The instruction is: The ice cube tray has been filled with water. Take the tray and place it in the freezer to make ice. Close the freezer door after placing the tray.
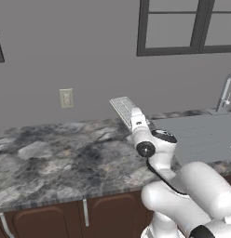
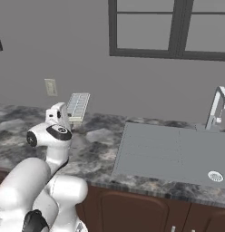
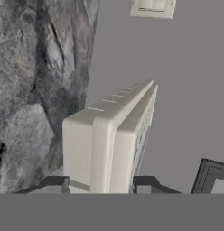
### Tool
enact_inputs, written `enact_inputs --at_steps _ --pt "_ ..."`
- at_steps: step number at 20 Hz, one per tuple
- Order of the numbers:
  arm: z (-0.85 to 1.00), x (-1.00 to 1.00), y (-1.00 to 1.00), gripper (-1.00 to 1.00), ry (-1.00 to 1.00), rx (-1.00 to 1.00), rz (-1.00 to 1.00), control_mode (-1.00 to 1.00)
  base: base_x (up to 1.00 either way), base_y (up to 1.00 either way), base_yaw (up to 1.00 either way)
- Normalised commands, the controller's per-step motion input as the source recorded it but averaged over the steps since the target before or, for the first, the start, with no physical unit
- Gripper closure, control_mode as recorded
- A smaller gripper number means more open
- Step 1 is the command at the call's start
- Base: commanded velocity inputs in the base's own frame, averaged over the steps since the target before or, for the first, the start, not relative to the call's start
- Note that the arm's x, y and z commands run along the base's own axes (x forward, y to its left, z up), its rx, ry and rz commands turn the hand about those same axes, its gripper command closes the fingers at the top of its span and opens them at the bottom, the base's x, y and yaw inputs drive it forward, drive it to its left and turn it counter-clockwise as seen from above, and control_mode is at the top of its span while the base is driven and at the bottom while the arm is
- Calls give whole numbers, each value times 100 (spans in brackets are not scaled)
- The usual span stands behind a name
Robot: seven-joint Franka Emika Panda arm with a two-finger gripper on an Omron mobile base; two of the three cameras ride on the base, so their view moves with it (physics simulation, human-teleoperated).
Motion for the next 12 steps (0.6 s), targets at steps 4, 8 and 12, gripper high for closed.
enact_inputs --at_steps 4,8,12 --pt "100 -66 -25 100 -3 0 14 -100 0 0 0" --pt "100 -62 -21 100 0 0 12 -100 0 0 0" --pt "80 -61 -23 100 5 0 11 -100 0 0 0"
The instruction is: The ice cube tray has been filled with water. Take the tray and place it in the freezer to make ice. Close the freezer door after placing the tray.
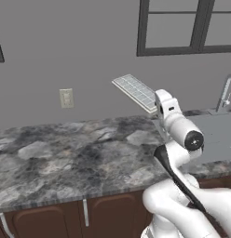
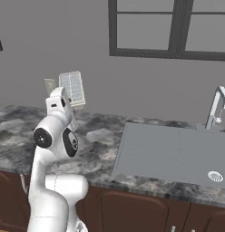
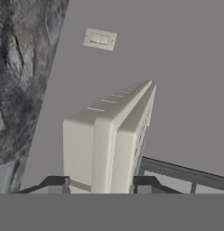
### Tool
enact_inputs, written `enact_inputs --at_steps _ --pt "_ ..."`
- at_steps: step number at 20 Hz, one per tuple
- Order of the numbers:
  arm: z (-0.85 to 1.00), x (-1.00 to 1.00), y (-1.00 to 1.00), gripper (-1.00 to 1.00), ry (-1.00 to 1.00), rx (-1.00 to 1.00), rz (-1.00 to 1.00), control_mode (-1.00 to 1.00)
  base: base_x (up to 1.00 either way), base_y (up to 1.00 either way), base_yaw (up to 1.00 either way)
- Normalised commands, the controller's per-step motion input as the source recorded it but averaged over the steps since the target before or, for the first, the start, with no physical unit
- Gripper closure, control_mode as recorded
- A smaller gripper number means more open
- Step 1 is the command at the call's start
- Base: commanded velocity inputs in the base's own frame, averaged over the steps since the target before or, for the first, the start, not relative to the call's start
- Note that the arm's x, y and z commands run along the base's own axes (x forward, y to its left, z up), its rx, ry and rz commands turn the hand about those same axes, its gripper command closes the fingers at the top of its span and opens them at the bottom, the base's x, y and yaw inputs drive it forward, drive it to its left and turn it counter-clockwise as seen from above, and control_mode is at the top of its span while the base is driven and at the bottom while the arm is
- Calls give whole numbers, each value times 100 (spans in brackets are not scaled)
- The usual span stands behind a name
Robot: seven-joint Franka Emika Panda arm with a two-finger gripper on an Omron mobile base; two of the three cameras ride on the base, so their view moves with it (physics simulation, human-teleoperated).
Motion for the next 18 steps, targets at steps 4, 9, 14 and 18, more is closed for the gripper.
enact_inputs --at_steps 4,9,14,18 --pt "76 -73 -28 100 3 0 12 -100 0 0 0" --pt "70 -83 -22 100 11 0 10 -100 0 0 0" --pt "20 -98 -11 100 4 0 8 -100 0 0 0" --pt "0 -94 -22 100 0 1 3 -100 0 0 0"
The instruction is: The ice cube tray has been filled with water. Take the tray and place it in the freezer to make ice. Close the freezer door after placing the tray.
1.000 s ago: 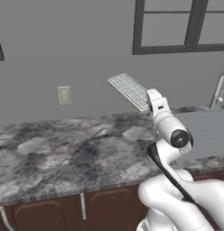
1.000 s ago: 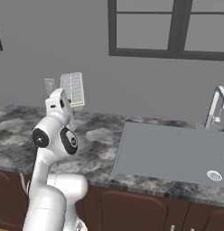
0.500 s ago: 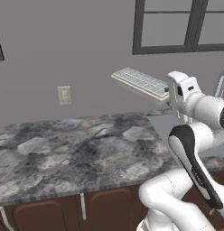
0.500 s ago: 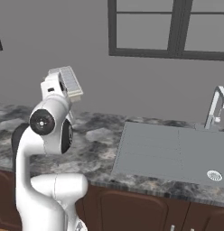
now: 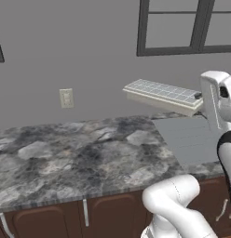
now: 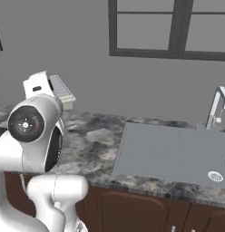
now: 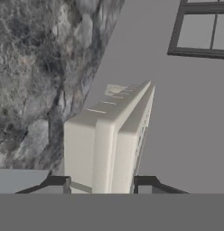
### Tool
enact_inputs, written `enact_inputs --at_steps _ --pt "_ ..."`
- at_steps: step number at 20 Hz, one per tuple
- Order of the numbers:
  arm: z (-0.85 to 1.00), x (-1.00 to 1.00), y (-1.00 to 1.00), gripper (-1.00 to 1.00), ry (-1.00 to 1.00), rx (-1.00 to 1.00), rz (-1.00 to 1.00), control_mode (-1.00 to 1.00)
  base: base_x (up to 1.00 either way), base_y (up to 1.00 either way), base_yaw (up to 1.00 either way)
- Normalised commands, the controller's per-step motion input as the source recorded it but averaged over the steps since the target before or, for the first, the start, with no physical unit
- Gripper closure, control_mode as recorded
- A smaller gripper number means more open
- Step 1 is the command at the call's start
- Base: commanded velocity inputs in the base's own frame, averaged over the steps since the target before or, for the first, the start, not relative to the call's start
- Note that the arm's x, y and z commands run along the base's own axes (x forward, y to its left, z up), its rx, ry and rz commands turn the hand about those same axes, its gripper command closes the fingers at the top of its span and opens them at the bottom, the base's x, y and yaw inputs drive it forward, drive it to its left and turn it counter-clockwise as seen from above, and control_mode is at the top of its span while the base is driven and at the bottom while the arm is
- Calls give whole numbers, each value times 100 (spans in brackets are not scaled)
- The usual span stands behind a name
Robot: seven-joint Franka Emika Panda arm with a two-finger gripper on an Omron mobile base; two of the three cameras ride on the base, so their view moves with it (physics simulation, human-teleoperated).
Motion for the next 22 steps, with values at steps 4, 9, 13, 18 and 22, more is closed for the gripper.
enact_inputs --at_steps 4,9,13,18,22 --pt "2 -71 -25 100 -1 0 3 -100 0 0 0" --pt "0 -53 -6 100 0 0 2 -100 0 0 0" --pt "-8 -16 -3 100 1 0 0 -100 0 0 0" --pt "-14 -4 0 100 6 0 0 100 -12 0 0" --pt "0 0 0 100 0 0 0 100 -97 0 0"
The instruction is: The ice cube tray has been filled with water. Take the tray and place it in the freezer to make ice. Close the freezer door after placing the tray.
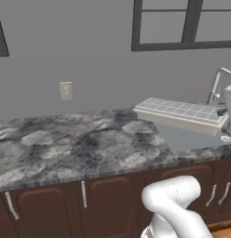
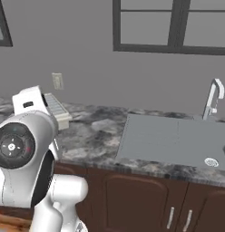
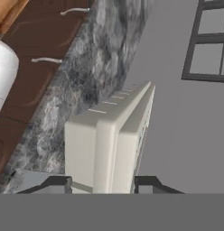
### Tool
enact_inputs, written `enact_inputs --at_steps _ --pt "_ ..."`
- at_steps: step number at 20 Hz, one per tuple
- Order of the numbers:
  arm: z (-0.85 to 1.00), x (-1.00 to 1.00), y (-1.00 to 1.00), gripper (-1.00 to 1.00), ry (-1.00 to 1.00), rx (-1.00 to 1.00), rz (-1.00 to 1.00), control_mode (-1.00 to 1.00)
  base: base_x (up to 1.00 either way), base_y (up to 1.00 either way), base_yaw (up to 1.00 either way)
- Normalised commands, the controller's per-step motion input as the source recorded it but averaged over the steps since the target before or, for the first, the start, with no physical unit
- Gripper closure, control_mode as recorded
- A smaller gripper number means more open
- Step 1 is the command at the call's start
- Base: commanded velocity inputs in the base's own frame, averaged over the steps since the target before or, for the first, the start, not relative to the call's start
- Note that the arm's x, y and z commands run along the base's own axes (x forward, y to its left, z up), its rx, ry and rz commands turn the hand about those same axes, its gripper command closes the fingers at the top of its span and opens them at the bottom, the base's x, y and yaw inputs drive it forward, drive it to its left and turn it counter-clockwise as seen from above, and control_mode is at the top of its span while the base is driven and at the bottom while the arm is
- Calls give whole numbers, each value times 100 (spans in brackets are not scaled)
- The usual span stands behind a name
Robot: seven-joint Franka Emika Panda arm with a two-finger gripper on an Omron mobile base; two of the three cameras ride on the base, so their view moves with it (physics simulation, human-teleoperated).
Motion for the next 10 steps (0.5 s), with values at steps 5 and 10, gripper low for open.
enact_inputs --at_steps 5,10 --pt "0 0 0 100 0 0 0 100 -88 0 -3" --pt "0 0 0 100 0 0 0 100 -4 0 67"
